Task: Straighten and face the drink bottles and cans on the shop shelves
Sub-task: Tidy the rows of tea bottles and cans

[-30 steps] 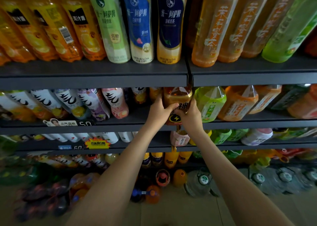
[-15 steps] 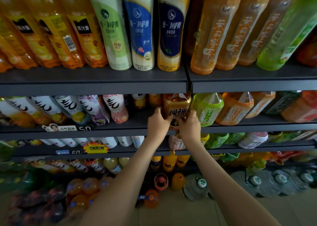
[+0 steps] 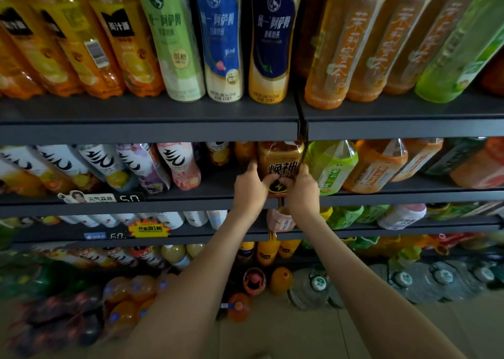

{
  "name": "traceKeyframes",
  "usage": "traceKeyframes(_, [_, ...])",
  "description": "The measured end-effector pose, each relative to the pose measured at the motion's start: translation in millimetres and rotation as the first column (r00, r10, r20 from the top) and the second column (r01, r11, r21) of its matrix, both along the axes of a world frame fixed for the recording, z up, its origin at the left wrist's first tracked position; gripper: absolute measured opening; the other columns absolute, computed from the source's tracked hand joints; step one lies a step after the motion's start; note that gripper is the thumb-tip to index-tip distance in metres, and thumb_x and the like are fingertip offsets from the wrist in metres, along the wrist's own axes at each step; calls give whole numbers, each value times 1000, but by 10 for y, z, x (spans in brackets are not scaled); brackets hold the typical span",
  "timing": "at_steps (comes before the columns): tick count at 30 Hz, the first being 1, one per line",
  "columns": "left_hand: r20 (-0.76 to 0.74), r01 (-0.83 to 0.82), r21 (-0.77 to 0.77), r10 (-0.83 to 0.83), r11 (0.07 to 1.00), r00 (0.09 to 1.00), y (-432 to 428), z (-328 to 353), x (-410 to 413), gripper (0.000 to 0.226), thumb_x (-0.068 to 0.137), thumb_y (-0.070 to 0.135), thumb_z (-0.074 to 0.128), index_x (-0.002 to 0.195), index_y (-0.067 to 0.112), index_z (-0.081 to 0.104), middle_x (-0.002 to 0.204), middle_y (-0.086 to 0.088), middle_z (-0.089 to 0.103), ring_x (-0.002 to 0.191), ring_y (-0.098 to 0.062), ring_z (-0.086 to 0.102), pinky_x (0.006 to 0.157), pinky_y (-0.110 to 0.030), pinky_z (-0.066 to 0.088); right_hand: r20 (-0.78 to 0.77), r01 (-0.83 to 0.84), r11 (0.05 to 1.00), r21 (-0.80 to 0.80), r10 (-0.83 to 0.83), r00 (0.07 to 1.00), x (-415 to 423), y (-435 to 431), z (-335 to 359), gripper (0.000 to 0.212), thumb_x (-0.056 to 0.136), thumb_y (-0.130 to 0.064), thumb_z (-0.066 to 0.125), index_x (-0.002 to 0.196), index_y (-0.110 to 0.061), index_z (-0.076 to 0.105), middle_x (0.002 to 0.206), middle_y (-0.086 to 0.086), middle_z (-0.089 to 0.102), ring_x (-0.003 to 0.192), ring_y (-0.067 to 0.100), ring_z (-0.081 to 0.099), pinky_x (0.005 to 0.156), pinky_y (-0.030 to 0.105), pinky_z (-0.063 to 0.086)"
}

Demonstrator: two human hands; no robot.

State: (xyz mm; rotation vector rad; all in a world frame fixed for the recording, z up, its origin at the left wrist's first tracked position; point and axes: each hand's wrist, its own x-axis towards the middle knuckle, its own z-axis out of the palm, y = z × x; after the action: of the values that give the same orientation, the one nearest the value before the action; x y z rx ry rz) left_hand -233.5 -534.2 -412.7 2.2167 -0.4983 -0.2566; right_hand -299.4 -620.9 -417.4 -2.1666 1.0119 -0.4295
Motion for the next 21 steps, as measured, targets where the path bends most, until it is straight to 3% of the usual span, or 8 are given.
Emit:
traceKeyframes(5, [-87,-93,-116,83,989,993,47,-94,-213,54,89,33,64,130,5,44,121,-13,61,109,-26,61,86,-37,52,10,-111,992,58,111,994,-173,114,11,45,93,-17,56,133,-6,38,121,16,59,107,32,59,79,35,48])
traceKeyframes(7, [-118,-144,-157,126,977,985,31,-114,-381,54,88,29,64,132,6,41,124,-13,57,110,-26,60,87,-42,52,46,-141,987,73,137,989,-343,137,61,43,93,-18,56,132,-8,41,121,11,60,108,28,59,79,34,49])
traceKeyframes(10, [-175,-178,-189,145,966,974,-31,-67,-707,44,89,23,61,128,9,44,123,-11,55,108,-27,58,83,-39,51,34,-140,980,140,136,990,-672,102,153,46,95,-20,56,137,-11,40,131,8,54,119,23,52,90,30,46])
traceKeyframes(13, [-221,-48,-107,23,993,975,-182,-48,-1017,42,93,23,55,132,10,44,123,-8,56,113,-27,54,80,-33,46,16,-139,985,107,138,990,-1000,-50,237,39,96,-19,54,133,-8,46,124,12,57,115,25,54,90,32,48])
traceKeyframes(16, [-252,85,-37,-92,996,963,-459,67,-1325,36,96,26,50,131,15,46,117,-2,58,114,-27,55,73,-29,44,41,-83,990,115,78,996,-1354,-293,329,32,96,-18,55,126,-7,53,118,9,61,110,22,57,83,23,44])
traceKeyframes(18, [-280,142,-31,-145,989,949,-677,184,-1556,37,97,23,50,133,14,46,125,-2,57,114,-23,55,72,-23,36,46,-23,992,128,18,999,-1611,-477,376,30,96,-19,55,123,-7,55,116,8,62,109,21,57,82,22,42])
traceKeyframes(21, [-281,192,-66,-203,979,938,-1028,300,-1895,37,97,25,52,133,15,46,120,-1,59,99,-19,57,69,-22,36,93,52,985,163,-67,993,-2017,-802,427,28,95,-21,56,120,-8,57,110,6,64,104,20,59,81,22,43])
